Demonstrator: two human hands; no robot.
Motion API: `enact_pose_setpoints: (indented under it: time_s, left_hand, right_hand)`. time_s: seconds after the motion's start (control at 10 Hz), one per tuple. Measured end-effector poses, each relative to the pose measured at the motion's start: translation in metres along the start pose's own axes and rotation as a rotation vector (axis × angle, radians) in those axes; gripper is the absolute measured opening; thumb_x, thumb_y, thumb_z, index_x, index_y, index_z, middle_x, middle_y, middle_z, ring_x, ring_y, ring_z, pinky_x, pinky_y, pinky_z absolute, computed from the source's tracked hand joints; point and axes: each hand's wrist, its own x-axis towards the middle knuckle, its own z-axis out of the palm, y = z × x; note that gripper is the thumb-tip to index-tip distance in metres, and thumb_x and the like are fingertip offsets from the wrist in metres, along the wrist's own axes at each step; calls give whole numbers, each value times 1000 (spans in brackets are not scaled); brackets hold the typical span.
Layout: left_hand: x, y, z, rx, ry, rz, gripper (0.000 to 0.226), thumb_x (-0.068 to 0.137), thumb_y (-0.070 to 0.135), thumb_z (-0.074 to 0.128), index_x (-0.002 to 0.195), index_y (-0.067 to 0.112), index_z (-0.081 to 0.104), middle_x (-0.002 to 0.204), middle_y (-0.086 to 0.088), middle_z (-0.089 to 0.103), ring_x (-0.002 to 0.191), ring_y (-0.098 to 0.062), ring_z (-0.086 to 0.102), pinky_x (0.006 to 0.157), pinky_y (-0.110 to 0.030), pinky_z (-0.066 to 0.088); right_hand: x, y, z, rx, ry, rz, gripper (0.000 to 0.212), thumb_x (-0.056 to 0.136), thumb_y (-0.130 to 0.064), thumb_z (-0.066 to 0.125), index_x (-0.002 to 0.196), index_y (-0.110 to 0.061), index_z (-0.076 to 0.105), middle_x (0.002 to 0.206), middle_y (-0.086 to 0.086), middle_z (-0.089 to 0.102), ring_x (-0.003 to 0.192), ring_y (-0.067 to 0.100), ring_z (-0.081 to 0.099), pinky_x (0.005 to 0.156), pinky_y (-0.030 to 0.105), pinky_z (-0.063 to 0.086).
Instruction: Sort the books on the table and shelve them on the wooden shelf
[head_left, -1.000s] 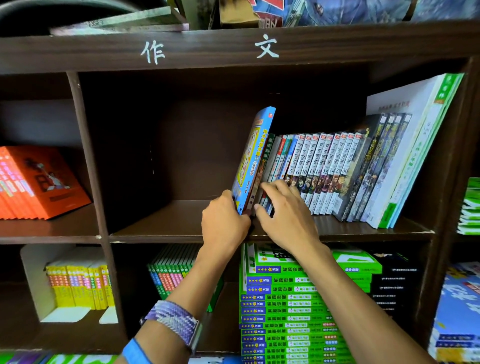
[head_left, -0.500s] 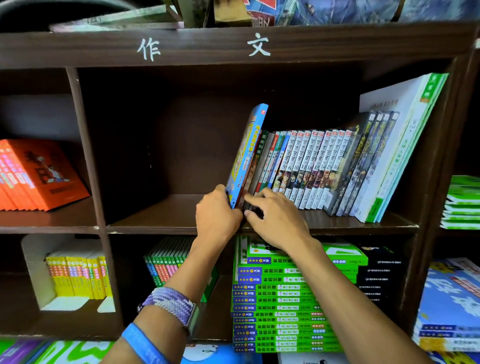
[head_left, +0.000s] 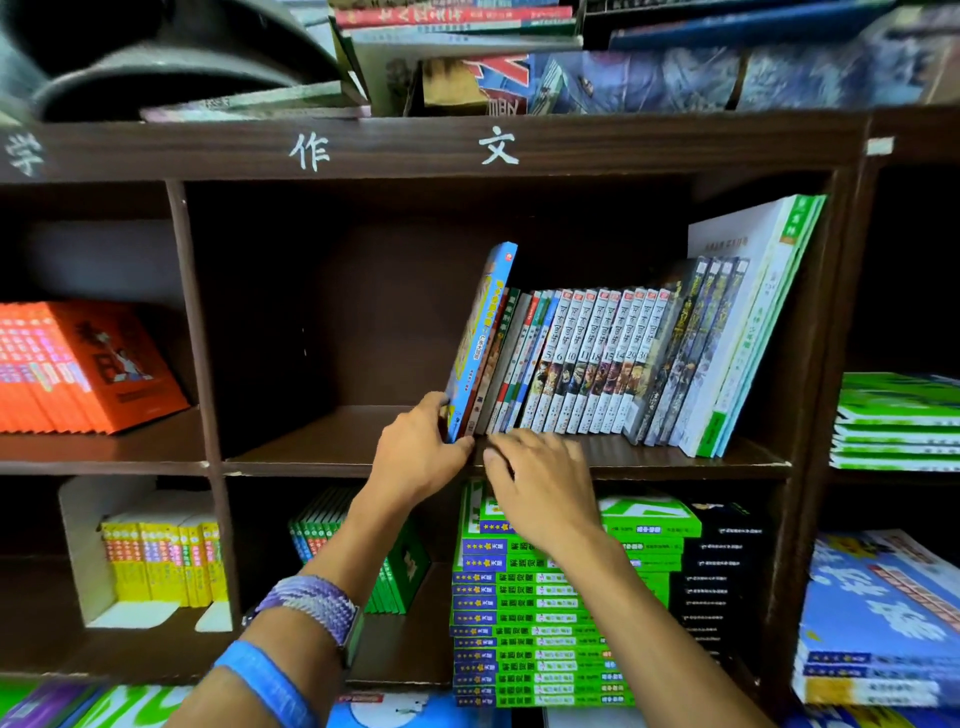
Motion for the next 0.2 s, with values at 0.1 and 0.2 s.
enact_pose_setpoints:
  time_s: [0.1, 0.2]
  left_hand:
    - [-1, 6, -2, 23, -28, 12, 54, 84, 39, 68, 132, 22, 50, 122, -7, 71, 114, -34, 64, 91, -37, 47]
    - [-7, 5, -11, -48, 5, 23, 55, 83, 35, 72, 133, 21, 53, 123, -6, 70, 116, -31, 63, 93, -35, 46]
  right_hand:
    - [-34, 7, -9, 168, -1, -34, 47, 101, -44, 46, 145, -26, 50, 152, -6, 48, 141, 16, 38, 119, 33, 15]
    - [-58, 13, -22, 320, 78, 23, 47, 99, -35, 56, 144, -24, 52, 153, -5, 46, 142, 15, 36, 120, 25, 16]
